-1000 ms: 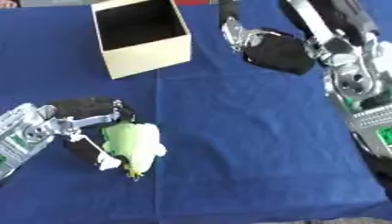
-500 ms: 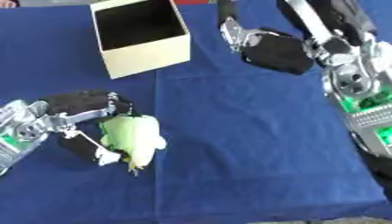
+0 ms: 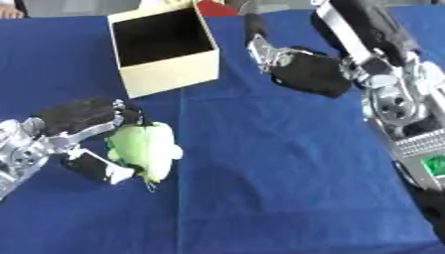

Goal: Pick up objects on the table and place them in the box.

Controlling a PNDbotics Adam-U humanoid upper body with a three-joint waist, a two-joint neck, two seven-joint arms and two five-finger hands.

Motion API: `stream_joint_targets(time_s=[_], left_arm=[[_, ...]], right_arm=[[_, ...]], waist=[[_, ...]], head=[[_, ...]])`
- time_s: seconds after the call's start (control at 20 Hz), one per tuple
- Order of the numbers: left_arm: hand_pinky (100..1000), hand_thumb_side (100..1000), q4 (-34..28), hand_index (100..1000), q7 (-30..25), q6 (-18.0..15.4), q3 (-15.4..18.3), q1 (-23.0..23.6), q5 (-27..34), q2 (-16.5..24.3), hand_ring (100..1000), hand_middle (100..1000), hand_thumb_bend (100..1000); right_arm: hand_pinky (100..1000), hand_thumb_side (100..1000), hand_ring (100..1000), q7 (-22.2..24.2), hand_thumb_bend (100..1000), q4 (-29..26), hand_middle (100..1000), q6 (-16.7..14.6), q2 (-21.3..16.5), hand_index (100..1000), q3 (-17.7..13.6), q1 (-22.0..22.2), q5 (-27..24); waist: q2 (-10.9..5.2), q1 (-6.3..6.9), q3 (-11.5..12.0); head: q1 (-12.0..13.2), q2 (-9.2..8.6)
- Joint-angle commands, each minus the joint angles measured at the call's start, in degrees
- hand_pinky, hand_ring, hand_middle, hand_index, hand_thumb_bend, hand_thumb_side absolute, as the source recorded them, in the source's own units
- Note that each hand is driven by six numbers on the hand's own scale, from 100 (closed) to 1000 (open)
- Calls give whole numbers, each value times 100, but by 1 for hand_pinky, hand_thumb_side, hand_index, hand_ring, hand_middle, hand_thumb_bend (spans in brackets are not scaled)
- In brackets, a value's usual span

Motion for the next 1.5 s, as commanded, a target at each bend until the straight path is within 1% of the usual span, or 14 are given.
stream_joint_targets(time_s=[0.05, 0.2, 0.3, 0.45, 0.55, 0.8, 0.95, 1.1, 1.35, 1.5], left_arm=[[308, 271, -97, 705, 142, 47, 199, -103, -78, 54, 472, 580, 100], [308, 274, -84, 704, 228, 83, 285, -213, -153, 0, 472, 580, 100], [307, 276, -64, 702, 265, 76, 322, -315, -190, -25, 471, 579, 100], [308, 279, -39, 699, 308, 81, 386, -500, -202, -80, 470, 578, 100], [306, 280, -5, 699, 335, 94, 455, -664, -210, -112, 468, 577, 100], [308, 290, 158, 695, 428, 119, 709, -1169, -224, -134, 467, 577, 100], [311, 295, 376, 692, 486, 109, 868, -1468, -260, -142, 468, 576, 100], [308, 302, 679, 691, 496, 47, 953, -1761, -280, -206, 466, 574, 100], [301, 306, 1242, 692, 569, -54, 1096, -2171, -253, -362, 458, 570, 100], [297, 307, 1646, 693, 631, -90, 1235, -2503, -242, -510, 452, 567, 100]], right_arm=[[930, 705, 903, -11, 100, -85, 824, -7, -45, 913, -95, -112, -28], [930, 704, 903, -17, 100, -85, 824, -1, -35, 913, -107, -110, -23], [930, 701, 903, -21, 100, -85, 823, 2, -25, 912, -115, -111, -17], [929, 695, 904, -13, 100, -85, 824, -1, -24, 910, -116, -129, 0], [929, 689, 904, -4, 100, -85, 824, -13, -5, 909, -121, -178, 18], [929, 687, 903, -9, 100, -85, 823, -45, 26, 910, -139, -248, 19], [929, 686, 903, -33, 100, -85, 824, -57, 17, 909, -157, -272, 24], [929, 688, 903, -53, 100, -85, 823, -62, 6, 910, -167, -302, 31], [929, 688, 902, -72, 100, -85, 823, -66, -17, 910, -167, -345, 27], [929, 688, 902, -85, 100, -85, 823, -69, -34, 910, -174, -385, 40]], waist=[[-92, 3, -24], [-96, 9, -80], [-105, 17, -106], [-115, 21, -114], [-115, 13, -115], [-78, 12, -120], [-34, 14, -134], [23, 21, -154], [105, 42, -187], [161, 56, -216]], head=[[39, -66], [62, -119], [72, -119], [14, -92], [-34, -81], [-19, -85], [31, -131], [106, -167], [169, -228], [187, -295]])
